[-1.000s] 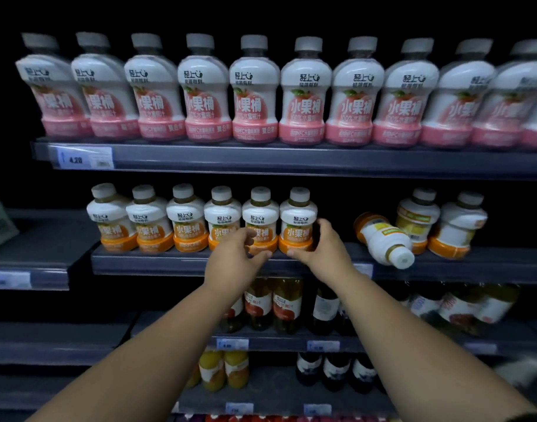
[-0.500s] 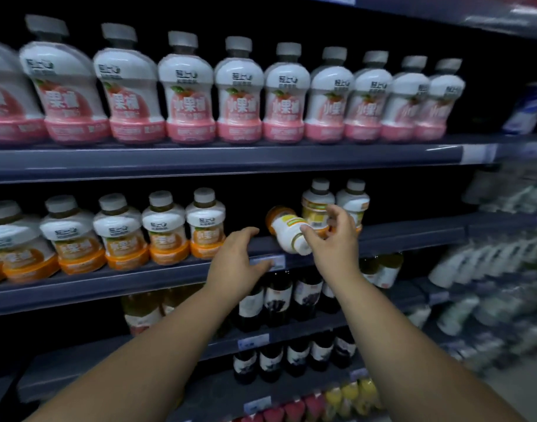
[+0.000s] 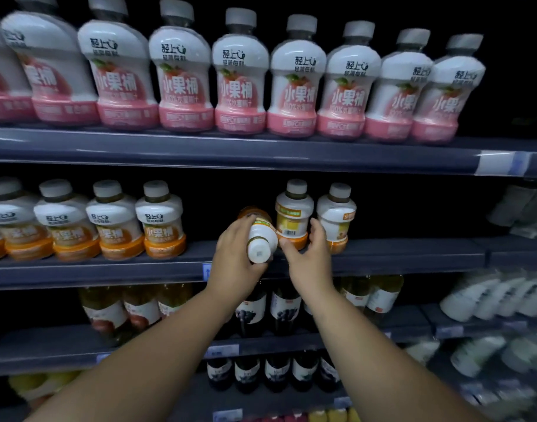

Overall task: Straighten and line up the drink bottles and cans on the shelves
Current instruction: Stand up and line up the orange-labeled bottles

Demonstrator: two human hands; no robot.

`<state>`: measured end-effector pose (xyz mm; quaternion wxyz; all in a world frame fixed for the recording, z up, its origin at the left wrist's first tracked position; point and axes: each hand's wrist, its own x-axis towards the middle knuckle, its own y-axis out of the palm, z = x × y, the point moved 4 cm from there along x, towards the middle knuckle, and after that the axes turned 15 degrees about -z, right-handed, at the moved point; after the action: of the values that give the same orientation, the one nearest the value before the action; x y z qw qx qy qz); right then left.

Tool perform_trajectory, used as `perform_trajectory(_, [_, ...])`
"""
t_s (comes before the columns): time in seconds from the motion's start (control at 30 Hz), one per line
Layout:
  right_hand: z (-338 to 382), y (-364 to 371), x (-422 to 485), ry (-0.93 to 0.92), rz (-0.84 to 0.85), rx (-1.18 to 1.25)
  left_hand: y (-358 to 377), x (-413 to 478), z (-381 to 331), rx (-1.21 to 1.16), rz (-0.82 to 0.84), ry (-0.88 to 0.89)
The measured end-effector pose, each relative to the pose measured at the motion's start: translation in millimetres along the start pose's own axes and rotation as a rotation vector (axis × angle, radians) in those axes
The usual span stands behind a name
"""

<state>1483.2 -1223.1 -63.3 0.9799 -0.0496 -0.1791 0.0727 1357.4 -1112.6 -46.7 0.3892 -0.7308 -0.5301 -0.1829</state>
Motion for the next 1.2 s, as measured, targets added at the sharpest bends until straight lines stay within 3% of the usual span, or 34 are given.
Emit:
perform_trajectory(0.23, [15, 21, 18, -0.009, -0.055, -0.257, -37, 40, 0, -0.089, -0.123, -0.167])
perform_trajectory(0.37, [17, 23, 28, -0.068, -0.090, -0.414, -44, 56, 13, -0.114, -0.105, -0.368])
perform_trajectory(0.47, [14, 24, 33, -0.110, -0.014, -0.450, -39, 58, 28, -0.158, -0.042, -0.494])
perform_trajectory(0.57, [16, 24, 39, -0.146, 0.055, -0.462, -30, 51, 40, -0.061, 0.045, -0.462])
perform_trajectory(0.73, [10, 31, 33, -0.103, 0.187, -0.422, -30, 49, 49, -0.018, 0.024, -0.436])
perform_trajectory(1.2, [15, 34, 20, -0.148, 0.188, -0.479, -29, 45, 56, 0.046, 0.038, -0.378])
